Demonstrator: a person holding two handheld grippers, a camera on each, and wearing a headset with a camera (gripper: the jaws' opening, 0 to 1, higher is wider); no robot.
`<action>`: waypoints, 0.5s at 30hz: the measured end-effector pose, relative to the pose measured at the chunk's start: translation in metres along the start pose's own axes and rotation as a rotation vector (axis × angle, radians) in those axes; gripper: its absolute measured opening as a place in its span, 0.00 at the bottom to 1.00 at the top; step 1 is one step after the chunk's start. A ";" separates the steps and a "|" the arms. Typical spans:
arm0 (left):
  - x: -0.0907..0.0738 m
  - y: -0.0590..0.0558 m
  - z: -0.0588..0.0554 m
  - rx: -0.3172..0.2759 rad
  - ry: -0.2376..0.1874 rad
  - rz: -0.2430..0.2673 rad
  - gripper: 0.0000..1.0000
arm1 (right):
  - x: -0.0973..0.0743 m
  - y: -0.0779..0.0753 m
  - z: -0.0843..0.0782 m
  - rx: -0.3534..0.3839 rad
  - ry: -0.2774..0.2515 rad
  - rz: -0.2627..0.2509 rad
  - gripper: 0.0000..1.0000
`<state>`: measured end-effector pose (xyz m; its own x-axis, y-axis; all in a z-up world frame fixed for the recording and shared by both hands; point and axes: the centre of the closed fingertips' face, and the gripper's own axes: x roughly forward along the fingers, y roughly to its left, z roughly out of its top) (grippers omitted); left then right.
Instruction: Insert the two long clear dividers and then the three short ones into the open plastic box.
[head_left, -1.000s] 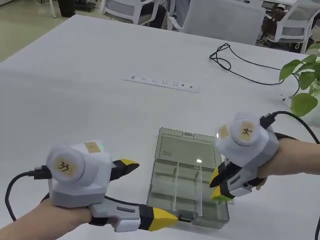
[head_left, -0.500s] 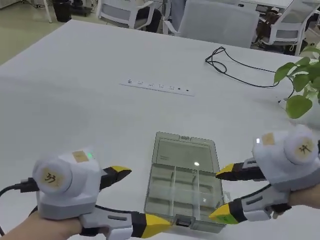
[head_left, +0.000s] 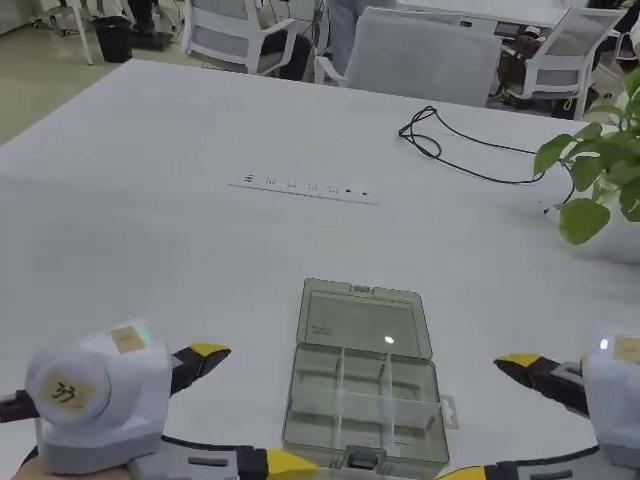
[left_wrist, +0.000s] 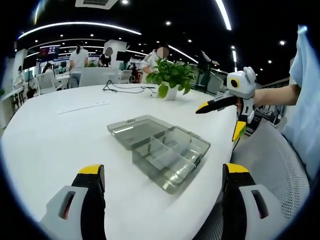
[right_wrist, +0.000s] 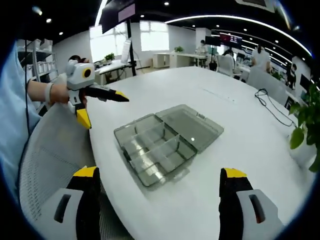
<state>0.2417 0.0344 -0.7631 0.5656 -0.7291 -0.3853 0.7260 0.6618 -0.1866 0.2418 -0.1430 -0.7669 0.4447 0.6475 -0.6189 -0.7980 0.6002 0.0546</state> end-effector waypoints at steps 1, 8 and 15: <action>-0.001 0.001 -0.001 -0.001 0.000 0.004 1.00 | -0.003 -0.003 -0.005 0.027 -0.013 -0.033 1.00; -0.003 0.007 -0.001 0.007 -0.019 0.044 1.00 | -0.005 -0.011 -0.026 0.144 -0.060 -0.194 1.00; -0.002 0.010 -0.006 -0.004 -0.003 0.051 0.99 | -0.002 -0.001 -0.024 0.065 -0.063 -0.192 0.97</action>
<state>0.2454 0.0433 -0.7697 0.6032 -0.6949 -0.3913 0.6945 0.6990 -0.1708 0.2315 -0.1561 -0.7841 0.6122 0.5449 -0.5730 -0.6691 0.7432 -0.0082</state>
